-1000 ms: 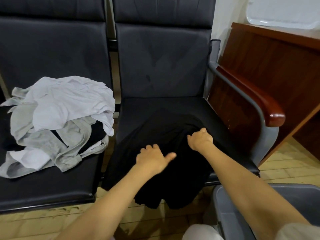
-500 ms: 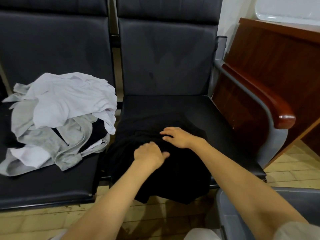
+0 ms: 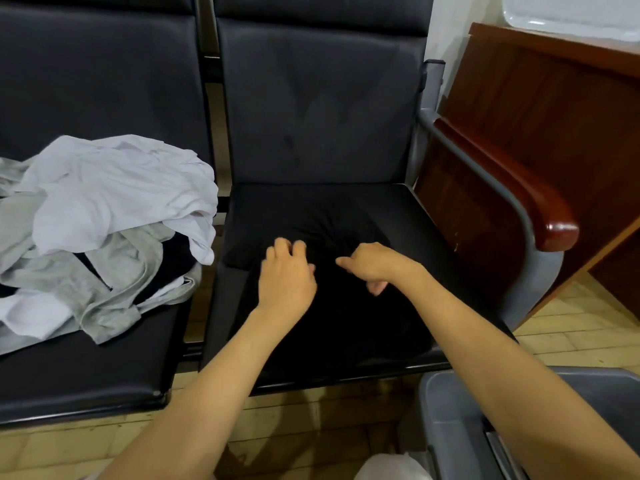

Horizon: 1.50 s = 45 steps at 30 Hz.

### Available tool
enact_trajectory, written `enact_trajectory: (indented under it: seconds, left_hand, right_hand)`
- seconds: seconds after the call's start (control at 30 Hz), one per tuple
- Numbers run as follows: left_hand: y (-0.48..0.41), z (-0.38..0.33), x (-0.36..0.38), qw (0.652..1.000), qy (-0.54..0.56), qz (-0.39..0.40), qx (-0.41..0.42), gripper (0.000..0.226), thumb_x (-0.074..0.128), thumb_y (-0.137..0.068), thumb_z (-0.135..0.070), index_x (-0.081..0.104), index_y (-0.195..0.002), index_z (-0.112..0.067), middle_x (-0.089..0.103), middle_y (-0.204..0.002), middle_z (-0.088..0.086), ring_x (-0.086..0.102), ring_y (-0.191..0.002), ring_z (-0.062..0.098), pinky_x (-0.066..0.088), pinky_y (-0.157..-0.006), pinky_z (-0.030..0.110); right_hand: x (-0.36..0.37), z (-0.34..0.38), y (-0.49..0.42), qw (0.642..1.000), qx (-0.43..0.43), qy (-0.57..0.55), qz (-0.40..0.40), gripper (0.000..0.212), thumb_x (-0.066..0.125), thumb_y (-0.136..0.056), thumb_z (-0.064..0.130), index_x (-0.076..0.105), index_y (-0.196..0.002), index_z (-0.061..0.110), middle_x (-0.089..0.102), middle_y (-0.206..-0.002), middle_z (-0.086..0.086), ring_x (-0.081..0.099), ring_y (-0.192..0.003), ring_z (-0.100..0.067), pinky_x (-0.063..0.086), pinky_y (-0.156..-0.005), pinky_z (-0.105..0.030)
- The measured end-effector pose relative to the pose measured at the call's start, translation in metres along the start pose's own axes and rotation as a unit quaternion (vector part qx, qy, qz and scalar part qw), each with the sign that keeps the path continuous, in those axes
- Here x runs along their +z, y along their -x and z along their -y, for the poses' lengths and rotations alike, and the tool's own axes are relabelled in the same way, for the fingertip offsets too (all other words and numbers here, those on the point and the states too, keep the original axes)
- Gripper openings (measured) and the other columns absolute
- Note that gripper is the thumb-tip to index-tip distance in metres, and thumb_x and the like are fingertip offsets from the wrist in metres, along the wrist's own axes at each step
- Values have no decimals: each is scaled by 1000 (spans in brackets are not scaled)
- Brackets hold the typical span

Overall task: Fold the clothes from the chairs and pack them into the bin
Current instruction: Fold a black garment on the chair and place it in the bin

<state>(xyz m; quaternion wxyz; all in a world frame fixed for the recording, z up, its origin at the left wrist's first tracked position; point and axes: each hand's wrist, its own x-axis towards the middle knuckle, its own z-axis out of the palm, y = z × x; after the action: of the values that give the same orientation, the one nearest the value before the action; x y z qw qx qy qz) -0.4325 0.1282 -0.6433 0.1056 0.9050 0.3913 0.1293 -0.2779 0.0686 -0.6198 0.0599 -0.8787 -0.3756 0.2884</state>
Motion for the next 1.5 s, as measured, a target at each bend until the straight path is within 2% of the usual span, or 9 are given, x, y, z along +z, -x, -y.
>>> enact_trajectory:
  seconds: [0.17,0.27,0.4,0.57,0.7,0.87,1.07,1.3,1.5]
  left_hand:
    - [6,10,18,967,-20,254,-32,63,33,-97,-56,19,-149,-23,12,-157,5,12,-144,32,20,-113,56]
    - [0,25,12,962,29,249,-111,71,22,-96,-63,25,-146,-14,19,-154,7,18,-142,35,23,-110,60]
    - [-11,42,-1,978,2,147,-147,63,18,-100,-53,47,-131,-6,44,-139,16,44,-125,38,31,-105,52]
    - [-19,49,-1,995,59,0,-78,27,46,-98,-18,53,-121,-7,48,-126,15,45,-115,33,40,-96,43]
    - [-59,52,6,986,51,111,-116,39,35,-102,-26,45,-131,-2,44,-135,20,42,-123,37,37,-99,44]
    - [-114,44,26,960,-7,215,-180,69,17,-98,-59,22,-150,-14,11,-155,22,10,-142,40,11,-116,53]
    - [-173,67,57,969,-15,246,-6,82,30,-85,-77,4,-152,-39,-17,-160,2,-20,-146,26,-12,-110,63]
    - [-186,82,79,992,29,-11,-122,61,28,-101,-48,24,-149,-11,17,-157,13,11,-146,27,4,-117,57]
    - [-129,88,59,992,41,-119,-20,55,61,-92,-22,39,-141,-8,21,-152,21,21,-141,36,9,-117,52]
  right_hand:
    - [13,-11,-6,988,-66,-20,-141,36,43,-100,37,57,-123,13,57,-124,-12,55,-113,-30,48,-90,-40]
    - [17,-23,-1,991,-15,112,-69,50,36,-101,44,39,-142,15,34,-146,-11,42,-127,-33,40,-98,-40]
    - [4,-15,12,994,46,90,-37,54,31,-101,50,55,-121,6,68,-95,-12,67,-61,-21,52,-65,-28]
    - [8,-13,-17,984,-29,50,-168,41,42,-101,34,45,-134,11,48,-134,-15,48,-120,-32,43,-89,-39]
    - [16,-12,-45,996,15,36,-83,59,36,-101,44,18,-151,19,16,-155,-13,17,-141,-38,26,-112,-54]
    - [7,-19,-82,995,85,25,-55,71,23,-94,68,1,-153,35,-12,-160,-7,-16,-144,-42,-4,-110,-68]
    - [5,-54,-131,983,78,68,-152,79,9,-84,80,-3,-151,39,-12,-161,-6,-18,-144,-37,-10,-109,-66]
    - [-4,-52,-164,967,138,48,-208,73,8,-92,69,2,-154,30,-4,-162,-4,-11,-147,-32,-7,-114,-61]
    - [-16,-54,-159,979,85,-37,-181,79,26,-92,69,0,-154,27,-8,-161,-5,-16,-146,-30,-11,-112,-58]
